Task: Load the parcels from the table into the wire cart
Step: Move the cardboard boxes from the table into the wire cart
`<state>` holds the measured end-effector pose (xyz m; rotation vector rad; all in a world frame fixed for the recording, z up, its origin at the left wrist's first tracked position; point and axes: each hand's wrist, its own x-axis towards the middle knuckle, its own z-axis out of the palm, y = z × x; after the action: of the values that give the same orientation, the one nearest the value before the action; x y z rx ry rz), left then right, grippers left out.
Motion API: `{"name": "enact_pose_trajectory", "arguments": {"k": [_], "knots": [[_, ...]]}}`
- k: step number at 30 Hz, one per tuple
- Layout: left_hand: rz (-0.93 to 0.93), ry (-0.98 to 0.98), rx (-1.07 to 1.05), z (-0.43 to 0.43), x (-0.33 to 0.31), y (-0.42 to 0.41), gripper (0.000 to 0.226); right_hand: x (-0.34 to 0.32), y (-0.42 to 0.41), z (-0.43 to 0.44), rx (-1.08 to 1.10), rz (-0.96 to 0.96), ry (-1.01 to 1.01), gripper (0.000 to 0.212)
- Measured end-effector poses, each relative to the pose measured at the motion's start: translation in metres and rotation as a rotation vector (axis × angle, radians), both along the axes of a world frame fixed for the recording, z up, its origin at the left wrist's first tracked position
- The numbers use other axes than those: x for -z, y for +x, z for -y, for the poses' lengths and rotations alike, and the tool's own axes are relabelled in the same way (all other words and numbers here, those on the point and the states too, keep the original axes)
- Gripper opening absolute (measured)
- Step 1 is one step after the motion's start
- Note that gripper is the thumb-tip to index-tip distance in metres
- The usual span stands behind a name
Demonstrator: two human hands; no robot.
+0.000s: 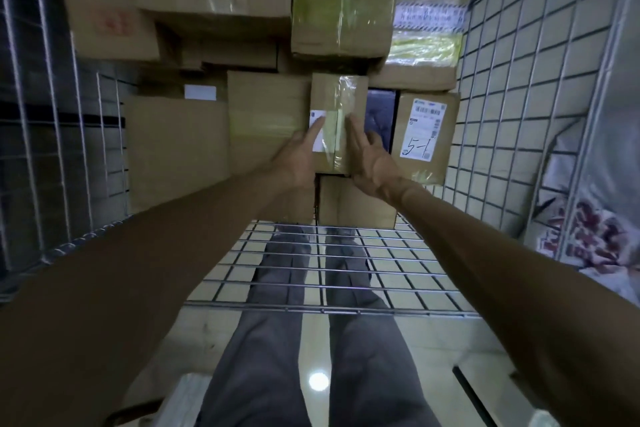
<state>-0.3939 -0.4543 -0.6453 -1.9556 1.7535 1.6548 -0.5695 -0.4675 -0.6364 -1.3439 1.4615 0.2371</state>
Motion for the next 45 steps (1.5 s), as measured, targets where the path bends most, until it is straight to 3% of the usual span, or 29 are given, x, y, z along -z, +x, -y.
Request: {"name": "enact_pose_trajectory", "arguments": {"k": [3,8,12,19,25,35,45], "knots": [[0.128,0.076,0.104,0.014,-0.04,0.016,0.098,-0.033,0.006,0.004,0.071,-0.018,0.023,0.087],[0.174,0.079,0.218,0.026,-0.123,0.034,0.063,-0.103,0.013,0.006,0.018,-0.071,-0.025,0.093],[0.209,-0.022,0.224,0.03,-0.182,0.049,0.063,-0.169,0.019,0.01,-0.109,-0.139,-0.052,0.102],[0.244,-0.125,0.218,0.02,-0.279,0.062,0.06,-0.27,0.028,0.022,-0.155,-0.188,-0.242,0.091],[0.296,-0.233,0.104,0.01,-0.337,0.072,0.071,-0.322,0.025,0.031,-0.236,-0.157,-0.364,0.089],[0.427,-0.312,-0.251,-0.058,-0.409,0.071,0.071,-0.381,0.033,0.042,-0.587,-0.154,-0.553,0.084],[0.735,-0.291,-0.522,-0.174,-0.487,0.096,0.074,-0.45,0.105,-0.004,-0.835,0.001,-0.612,0.081]]}}
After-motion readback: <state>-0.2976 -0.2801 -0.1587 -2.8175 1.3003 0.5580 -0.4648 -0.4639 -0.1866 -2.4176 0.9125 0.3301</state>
